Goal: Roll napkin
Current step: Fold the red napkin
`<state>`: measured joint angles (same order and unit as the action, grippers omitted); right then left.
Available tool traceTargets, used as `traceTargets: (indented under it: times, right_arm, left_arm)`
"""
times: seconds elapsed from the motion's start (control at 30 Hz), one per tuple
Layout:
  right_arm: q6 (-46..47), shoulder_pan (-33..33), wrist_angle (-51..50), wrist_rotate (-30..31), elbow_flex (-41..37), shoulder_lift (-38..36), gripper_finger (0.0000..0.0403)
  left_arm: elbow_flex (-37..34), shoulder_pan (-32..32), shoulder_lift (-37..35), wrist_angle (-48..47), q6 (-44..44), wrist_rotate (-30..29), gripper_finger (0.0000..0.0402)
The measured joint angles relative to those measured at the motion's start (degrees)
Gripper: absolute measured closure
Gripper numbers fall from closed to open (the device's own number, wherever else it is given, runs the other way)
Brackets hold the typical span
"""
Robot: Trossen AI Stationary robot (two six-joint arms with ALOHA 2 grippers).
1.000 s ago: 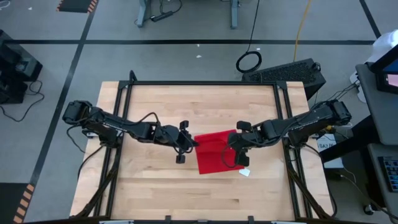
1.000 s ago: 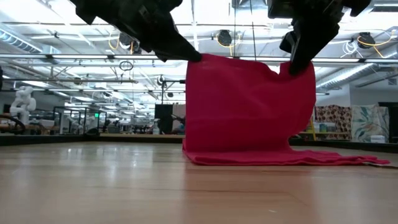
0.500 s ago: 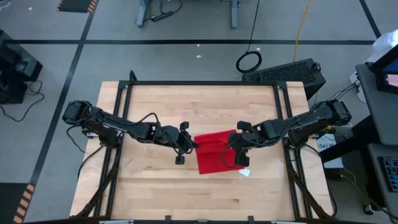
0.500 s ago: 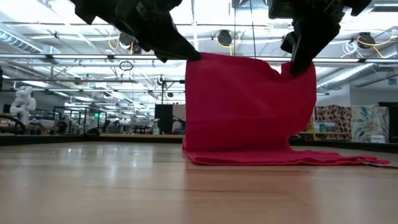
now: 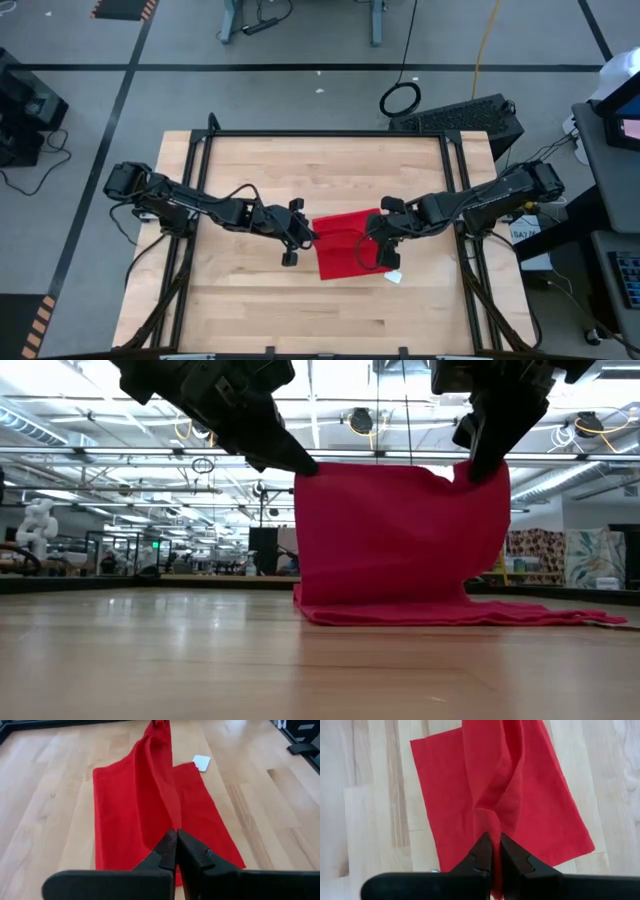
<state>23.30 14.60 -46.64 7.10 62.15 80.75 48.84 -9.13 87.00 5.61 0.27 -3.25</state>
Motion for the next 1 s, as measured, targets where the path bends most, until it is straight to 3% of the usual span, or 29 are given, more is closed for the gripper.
traceTargets:
  times: [1.0]
  right_arm:
    - [1.5, 3.2, -0.4, -1.3, 0.0, 2.9, 0.0394]
  left_arm:
    - [0.0, -1.8, 0.0, 2.0, -1.5, 2.9, 0.0389]
